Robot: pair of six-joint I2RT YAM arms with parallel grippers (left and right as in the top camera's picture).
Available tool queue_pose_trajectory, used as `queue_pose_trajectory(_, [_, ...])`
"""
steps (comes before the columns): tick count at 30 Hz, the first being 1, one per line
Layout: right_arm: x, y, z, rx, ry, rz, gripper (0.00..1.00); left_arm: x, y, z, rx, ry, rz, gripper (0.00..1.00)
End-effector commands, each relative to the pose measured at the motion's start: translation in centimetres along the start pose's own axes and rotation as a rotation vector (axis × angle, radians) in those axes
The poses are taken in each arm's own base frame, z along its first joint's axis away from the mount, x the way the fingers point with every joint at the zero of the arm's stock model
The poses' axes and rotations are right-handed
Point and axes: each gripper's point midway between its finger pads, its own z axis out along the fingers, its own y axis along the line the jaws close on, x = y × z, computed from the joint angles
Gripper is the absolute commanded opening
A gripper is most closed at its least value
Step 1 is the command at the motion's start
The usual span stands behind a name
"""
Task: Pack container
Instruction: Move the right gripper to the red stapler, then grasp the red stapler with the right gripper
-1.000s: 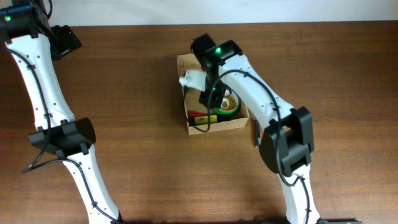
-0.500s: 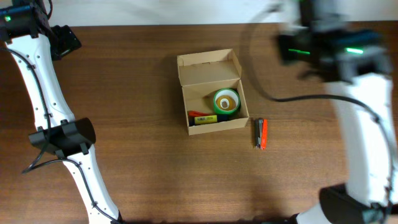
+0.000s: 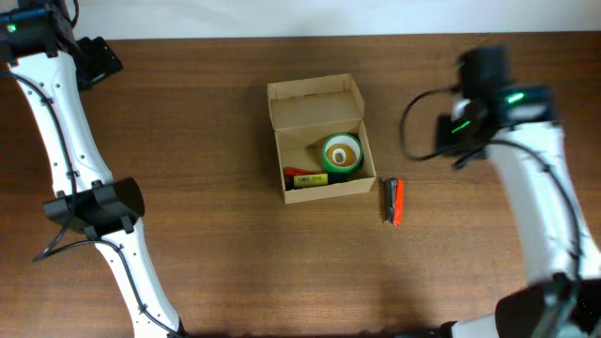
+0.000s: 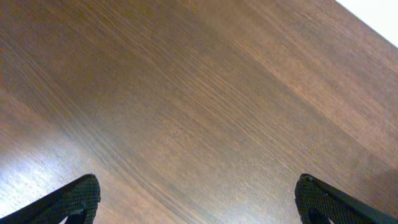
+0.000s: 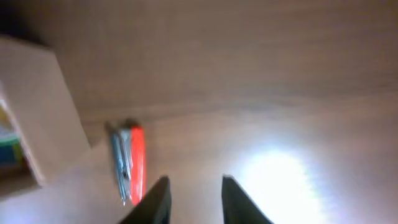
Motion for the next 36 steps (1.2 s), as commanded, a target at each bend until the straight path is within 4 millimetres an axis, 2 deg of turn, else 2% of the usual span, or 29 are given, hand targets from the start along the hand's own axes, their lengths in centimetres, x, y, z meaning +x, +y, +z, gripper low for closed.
queue_pose_trajectory(1, [4.6,3.6,4.6,-0.113,0.101,-0.045,0.32,-0.1,-0.1,0.0,0.004,-0.005,0.016,1.00])
queue_pose_trajectory(3, [6.3,5.2,6.6,-0.170,0.123,-0.059,0.36,-0.1,-0.1,0.0,0.004,-0.006,0.016,1.00])
queue_pose_trajectory(5, [7.6,5.2,7.6,-0.161,0.147,-0.037,0.38,-0.1,-0.1,0.0,0.004,-0.006,0.016,1.00])
queue_pose_trajectory(7, [8.5,5.2,8.0,-0.162,0.174,-0.024,0.39,-0.2,-0.2,0.0,0.005,-0.009,0.015,1.00])
queue_pose_trajectory(10, [8.8,5.3,8.1,-0.169,0.182,-0.025,0.40,-0.2,-0.2,0.0,0.006,-0.009,0.015,1.00])
queue_pose_trajectory(12, [8.9,5.5,8.1,-0.181,0.186,-0.025,0.45,-0.2,-0.2,0.0,0.005,-0.009,0.015,1.00])
queue_pose_trajectory(15, [8.9,5.7,8.1,-0.192,0.186,-0.037,0.59,-0.2,-0.2,0.0,0.005,-0.009,0.015,1.00])
queue_pose_trajectory(17, [9.0,5.7,8.2,-0.191,0.187,-0.037,0.83,-0.2,-0.2,0.0,0.006,-0.009,0.015,1.00])
queue_pose_trajectory(18, [9.1,5.7,8.3,-0.191,0.188,-0.037,0.86,-0.2,-0.2,0.0,0.006,-0.009,0.015,1.00])
queue_pose_trajectory(21, [9.3,5.9,9.1,-0.192,0.186,-0.041,0.85,-0.2,-0.2,0.0,0.006,-0.009,0.015,1.00])
queue_pose_trajectory(27, [10.1,5.9,10.5,-0.171,0.214,-0.039,0.75,-0.2,-0.2,0.0,0.006,-0.009,0.015,1.00])
queue_pose_trajectory(30, [10.5,6.0,11.2,-0.165,0.238,-0.042,0.75,-0.2,-0.2,0.0,0.005,-0.008,0.015,1.00])
queue_pose_trajectory(34, [10.6,6.8,11.4,-0.166,0.238,-0.071,0.82,-0.1,-0.1,0.0,0.005,-0.006,0.016,1.00])
queue_pose_trajectory(36, [10.6,7.1,11.4,-0.147,0.224,-0.094,0.82,-0.1,-0.1,0.0,0.004,-0.005,0.016,1.00])
